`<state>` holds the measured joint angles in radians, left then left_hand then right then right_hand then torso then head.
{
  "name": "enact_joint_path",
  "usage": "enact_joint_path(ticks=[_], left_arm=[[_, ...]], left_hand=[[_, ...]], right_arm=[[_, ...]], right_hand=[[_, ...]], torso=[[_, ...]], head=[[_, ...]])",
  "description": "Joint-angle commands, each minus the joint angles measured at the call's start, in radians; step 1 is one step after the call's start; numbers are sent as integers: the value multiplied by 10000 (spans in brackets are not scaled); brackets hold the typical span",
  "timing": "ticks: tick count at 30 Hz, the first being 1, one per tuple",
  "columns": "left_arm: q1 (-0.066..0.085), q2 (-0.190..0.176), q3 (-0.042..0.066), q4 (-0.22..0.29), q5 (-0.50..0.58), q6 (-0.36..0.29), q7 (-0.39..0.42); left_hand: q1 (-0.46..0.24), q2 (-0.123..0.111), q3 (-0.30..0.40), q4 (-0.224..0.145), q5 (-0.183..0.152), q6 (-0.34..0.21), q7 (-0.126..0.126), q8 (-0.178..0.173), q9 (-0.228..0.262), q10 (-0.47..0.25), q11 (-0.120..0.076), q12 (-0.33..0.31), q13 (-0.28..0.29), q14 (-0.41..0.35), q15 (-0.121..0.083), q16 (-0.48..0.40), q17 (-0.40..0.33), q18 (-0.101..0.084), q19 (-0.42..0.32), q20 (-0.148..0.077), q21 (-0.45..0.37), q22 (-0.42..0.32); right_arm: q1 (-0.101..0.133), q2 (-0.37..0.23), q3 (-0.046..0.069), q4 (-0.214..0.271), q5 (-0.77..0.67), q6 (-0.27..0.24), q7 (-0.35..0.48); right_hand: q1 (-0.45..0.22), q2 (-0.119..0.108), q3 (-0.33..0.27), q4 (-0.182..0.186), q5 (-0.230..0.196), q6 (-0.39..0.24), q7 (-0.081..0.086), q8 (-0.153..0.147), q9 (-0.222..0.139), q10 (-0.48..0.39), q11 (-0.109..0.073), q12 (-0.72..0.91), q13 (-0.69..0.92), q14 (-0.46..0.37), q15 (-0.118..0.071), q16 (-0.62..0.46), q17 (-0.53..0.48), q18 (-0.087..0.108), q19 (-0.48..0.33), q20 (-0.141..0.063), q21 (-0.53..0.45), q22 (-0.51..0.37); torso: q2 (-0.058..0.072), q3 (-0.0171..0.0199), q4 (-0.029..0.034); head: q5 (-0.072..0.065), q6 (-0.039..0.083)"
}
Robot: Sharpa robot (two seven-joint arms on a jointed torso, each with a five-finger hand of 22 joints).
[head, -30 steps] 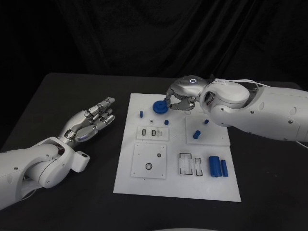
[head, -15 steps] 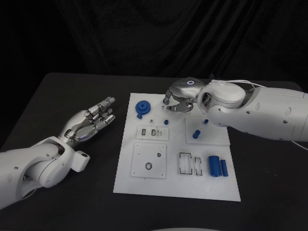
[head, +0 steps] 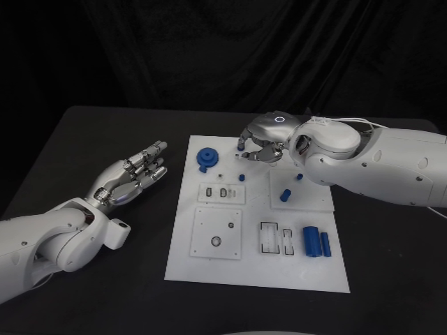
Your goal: Assemble the parts on the task board
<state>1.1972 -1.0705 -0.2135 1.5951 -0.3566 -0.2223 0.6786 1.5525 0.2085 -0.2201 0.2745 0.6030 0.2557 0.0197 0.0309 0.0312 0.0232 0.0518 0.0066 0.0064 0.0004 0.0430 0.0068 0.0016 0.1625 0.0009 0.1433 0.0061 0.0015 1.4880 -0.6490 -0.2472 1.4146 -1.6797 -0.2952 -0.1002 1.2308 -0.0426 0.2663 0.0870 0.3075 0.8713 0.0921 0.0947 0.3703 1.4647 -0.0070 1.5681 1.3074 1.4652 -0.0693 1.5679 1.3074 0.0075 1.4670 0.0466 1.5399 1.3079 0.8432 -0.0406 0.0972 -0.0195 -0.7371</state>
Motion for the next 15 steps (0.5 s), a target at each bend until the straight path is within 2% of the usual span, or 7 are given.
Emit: enact_joint_path(ticks=[1, 5, 7, 10, 15], left_arm=[[27, -5, 4, 27, -12, 96, 1671], [27, -5, 4, 42, 173, 81, 1675], [27, 3, 4, 49, 245, 64, 1683], [28, 18, 4, 58, 310, 42, 1694], [28, 34, 4, 59, 349, 16, 1698]], left_hand=[[97, -21, 61, 8, 42, 32, 1, 14, 12, 4, 61, -8, -5, -4, 41, -68, -16, 91, -9, 57, -61, -15], [101, -14, 72, 5, 43, 55, 13, 16, 15, 13, 70, -6, -3, -4, 55, -68, -16, 92, -9, 72, -61, -15], [102, -16, 72, 4, 45, 61, 16, 17, 16, 16, 70, -6, -2, -4, 55, -68, -16, 93, -9, 74, -61, -15], [102, -16, 72, 4, 45, 61, 16, 17, 16, 16, 70, -6, -2, -4, 55, -68, -16, 93, -9, 74, -61, -15], [107, -24, 75, -3, 58, 88, 28, 23, 20, 25, 69, -3, 0, -4, 55, -68, -16, 95, -9, 78, -61, -15]], right_arm=[[94, 83, 19, 80, -46, -472, 75], [204, 299, 26, 50, -46, -250, 27], [236, 441, 31, -2, -46, -95, -5], [271, 772, 41, -164, -45, 234, -59], [287, 1292, 49, -505, -45, 668, -88]], right_hand=[[-141, 14, -15, 132, -368, -39, 11, -86, -66, 1061, 81, 27, 2634, 1056, 91, 29, 2634, 5, 872, 46, 65, 2486], [-190, 36, -56, 201, -651, -57, 13, -179, -149, 1061, 83, 27, 2634, 1056, 89, 29, 2634, 3, 878, 46, 72, 2492], [-225, 33, -114, 248, -918, -229, 16, -308, -276, 1061, 84, 27, 2634, 1056, 91, 29, 2634, -1, 886, 46, 83, 2501], [-253, 50, -186, 289, -1158, -476, 14, -337, -444, 1061, 81, 27, 2634, 1056, 88, 29, 2634, -3, 892, 43, 89, 2506], [-233, 31, -245, 271, -1311, -621, 2, -338, -553, 1061, 74, 27, 2634, 1056, 83, 29, 2634, -7, 900, 40, 100, 2514]], torso=[[0, 1, 2], [-1, -3, 2], [-1, -2, -4], [-2, -5, 3], [-3, -11, 6]], head=[[-19, 36], [-37, 86], [-32, 108], [-45, 138], [-57, 159]])
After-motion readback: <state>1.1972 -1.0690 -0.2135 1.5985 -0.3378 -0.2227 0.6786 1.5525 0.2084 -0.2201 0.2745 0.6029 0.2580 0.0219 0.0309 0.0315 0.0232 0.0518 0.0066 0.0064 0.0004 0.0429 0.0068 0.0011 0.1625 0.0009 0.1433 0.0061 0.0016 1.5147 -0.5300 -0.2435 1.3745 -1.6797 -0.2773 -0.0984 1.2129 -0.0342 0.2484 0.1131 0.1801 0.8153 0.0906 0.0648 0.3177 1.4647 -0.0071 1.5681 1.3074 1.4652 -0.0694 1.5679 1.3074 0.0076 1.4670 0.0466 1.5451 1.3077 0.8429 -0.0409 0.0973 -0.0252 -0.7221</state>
